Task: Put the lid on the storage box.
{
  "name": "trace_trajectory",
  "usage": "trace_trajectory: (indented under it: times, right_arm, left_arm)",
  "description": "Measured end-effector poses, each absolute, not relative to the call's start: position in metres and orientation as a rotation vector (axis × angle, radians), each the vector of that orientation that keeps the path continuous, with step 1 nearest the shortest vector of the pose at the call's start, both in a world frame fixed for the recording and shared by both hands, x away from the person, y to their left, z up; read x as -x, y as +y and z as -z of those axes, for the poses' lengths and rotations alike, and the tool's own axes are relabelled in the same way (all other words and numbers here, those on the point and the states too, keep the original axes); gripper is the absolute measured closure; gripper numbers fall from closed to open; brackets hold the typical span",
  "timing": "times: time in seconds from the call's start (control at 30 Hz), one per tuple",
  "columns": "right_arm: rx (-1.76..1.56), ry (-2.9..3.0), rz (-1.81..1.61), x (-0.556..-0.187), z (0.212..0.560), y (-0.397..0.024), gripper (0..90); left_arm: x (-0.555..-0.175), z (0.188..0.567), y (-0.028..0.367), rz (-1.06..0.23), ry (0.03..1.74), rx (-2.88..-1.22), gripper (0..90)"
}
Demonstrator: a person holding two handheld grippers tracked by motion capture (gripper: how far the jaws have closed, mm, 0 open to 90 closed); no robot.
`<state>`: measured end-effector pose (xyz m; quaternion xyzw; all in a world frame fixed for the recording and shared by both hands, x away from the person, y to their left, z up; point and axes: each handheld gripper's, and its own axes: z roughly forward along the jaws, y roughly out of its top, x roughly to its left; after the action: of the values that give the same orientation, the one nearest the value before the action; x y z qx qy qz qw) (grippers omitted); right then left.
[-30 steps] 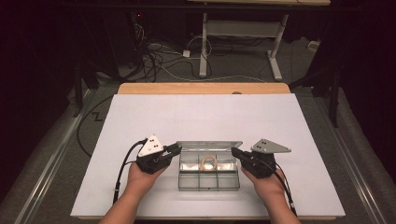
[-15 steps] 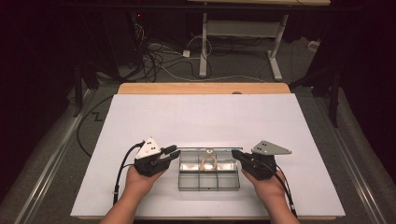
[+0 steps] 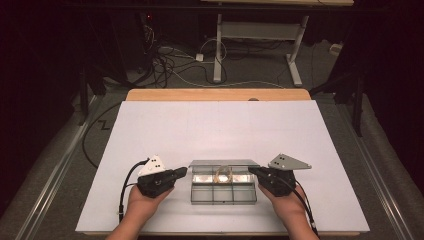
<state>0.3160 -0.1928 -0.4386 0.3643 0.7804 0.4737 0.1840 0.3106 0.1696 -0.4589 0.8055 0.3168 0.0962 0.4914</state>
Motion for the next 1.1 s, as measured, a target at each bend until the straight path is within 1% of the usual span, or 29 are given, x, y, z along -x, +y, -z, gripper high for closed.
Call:
trace_trajectory:
  times: [0.23, 0.8, 1.1]
  right_arm:
    - [-1.021, 2.206, -1.329, -0.311, 0.441, -0.193, 90.0]
    - [-1.027, 2.216, -1.311, -0.304, 0.450, -0.195, 90.0]
    - [-1.059, 2.207, -1.289, -0.298, 0.455, -0.207, 90.0]
  left_arm:
    - [-0.307, 0.454, 0.155, -0.210, 0.729, -1.949, 88.1]
    - [-0.301, 0.455, 0.152, -0.193, 0.725, -1.942, 88.0]
    - [-0.295, 0.459, 0.150, -0.194, 0.726, -1.960, 88.1]
